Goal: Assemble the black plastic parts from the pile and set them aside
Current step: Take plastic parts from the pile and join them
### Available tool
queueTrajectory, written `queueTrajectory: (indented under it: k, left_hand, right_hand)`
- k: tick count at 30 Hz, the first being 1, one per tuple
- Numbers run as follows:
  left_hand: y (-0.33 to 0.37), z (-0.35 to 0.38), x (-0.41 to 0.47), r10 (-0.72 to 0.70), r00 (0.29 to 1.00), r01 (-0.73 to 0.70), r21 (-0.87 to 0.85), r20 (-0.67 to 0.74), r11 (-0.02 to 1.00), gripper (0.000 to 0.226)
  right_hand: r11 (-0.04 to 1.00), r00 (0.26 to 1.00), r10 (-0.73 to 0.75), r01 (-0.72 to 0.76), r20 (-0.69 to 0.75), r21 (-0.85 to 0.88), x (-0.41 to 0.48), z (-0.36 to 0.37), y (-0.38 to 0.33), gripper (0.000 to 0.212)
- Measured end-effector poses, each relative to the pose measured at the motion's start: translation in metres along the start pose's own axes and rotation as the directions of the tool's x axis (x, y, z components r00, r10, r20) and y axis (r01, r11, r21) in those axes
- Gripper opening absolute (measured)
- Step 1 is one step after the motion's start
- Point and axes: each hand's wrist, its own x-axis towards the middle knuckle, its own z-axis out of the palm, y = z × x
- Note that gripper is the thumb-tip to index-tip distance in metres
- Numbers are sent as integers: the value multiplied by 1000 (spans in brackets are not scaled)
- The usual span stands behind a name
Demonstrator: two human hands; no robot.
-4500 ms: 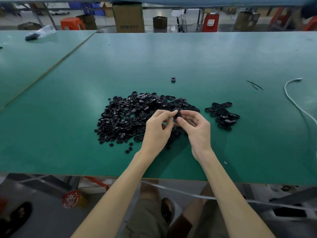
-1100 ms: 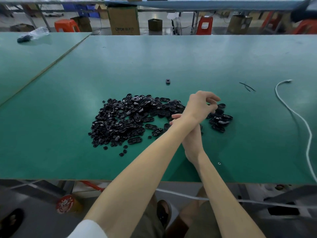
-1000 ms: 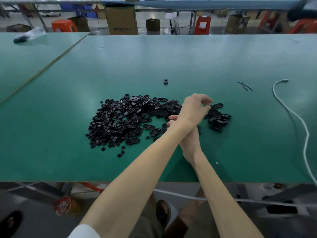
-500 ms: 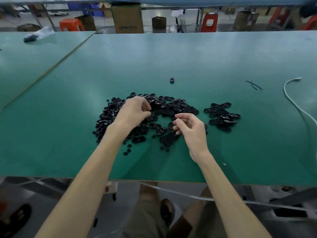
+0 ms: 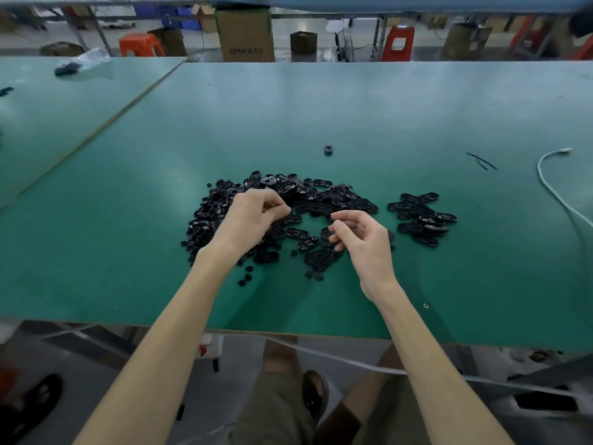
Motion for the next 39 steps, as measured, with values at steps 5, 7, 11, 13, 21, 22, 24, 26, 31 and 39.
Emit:
queueTrajectory:
  k: [5, 7, 11, 13, 21, 22, 24, 26, 31, 39]
  left_hand:
    - [11, 21, -2, 80, 992, -53, -241, 102, 969, 6]
    - [14, 29, -3, 111, 983, -61, -309, 146, 949, 6]
    - [14, 34, -4, 131, 970, -46, -378, 203, 925, 14]
    - [12, 31, -4, 113, 973, -34, -359, 201, 933, 15]
    - [-21, -8, -2, -114, 988, 138, 267, -104, 954, 19]
    - [-26, -12, -2, -161, 983, 180, 311, -88, 933, 20]
    - [-31, -15, -5, -206, 976, 219, 305, -76, 927, 17]
    - [-32, -13, -8, -200, 974, 221, 247, -105, 943, 7]
    - [-34, -10, -12, -189, 965, 218, 157, -182, 963, 4]
    - [-30, -12, -12, -102, 955, 145, 139, -280, 980, 6]
  right_hand:
    - [999, 998, -29, 27, 60, 35, -2, 1, -2, 10]
    - [999, 997, -31, 29, 65, 41, -1, 1, -3, 12]
    - [999, 999, -18, 16, 50, 38, -1, 0, -2, 13]
    - [999, 999, -13, 11, 47, 43, -1, -1, 0, 11]
    - [999, 999, -11, 10, 35, 37, 1, -1, 2, 13]
    - [999, 999, -11, 10, 33, 30, 1, -1, 2, 13]
    - [1000, 999, -8, 7, 31, 25, 1, -1, 2, 12]
    - [1000, 1000, -6, 5, 28, 21, 1, -1, 2, 12]
    - [1000, 1000, -4, 3, 25, 14, 2, 0, 3, 12]
    - [1000, 1000, -9, 9, 20, 9, 2, -1, 3, 12]
